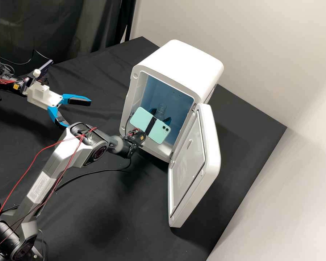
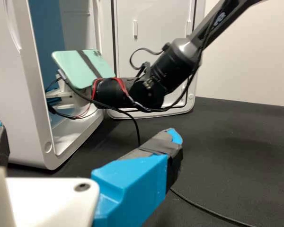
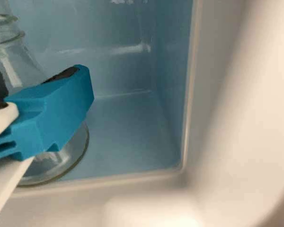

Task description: Take the flask out of the incubator

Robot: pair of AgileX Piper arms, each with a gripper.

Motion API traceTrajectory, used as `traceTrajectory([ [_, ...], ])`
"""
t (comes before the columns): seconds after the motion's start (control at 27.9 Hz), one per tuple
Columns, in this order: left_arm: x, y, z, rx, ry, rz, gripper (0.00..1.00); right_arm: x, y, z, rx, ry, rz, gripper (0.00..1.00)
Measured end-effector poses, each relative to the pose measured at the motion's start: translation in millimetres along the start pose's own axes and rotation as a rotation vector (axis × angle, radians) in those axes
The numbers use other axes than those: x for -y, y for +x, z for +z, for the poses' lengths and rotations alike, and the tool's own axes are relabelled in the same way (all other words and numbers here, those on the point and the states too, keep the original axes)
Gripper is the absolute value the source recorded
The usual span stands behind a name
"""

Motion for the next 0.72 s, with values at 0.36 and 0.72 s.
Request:
traceTrajectory([
  [0.36,-0.6,1.1,2.0,0.007,0.000,0.003,1.00,0.3,-29.0,-4.4,-0.021,-0.011,0.010,0.00],
  [0.72,-2.1,2.5,2.1,0.006,0.000,0.010,1.00,-17.6,-58.2,-4.6,-0.036,-0.003,0.066,0.00],
])
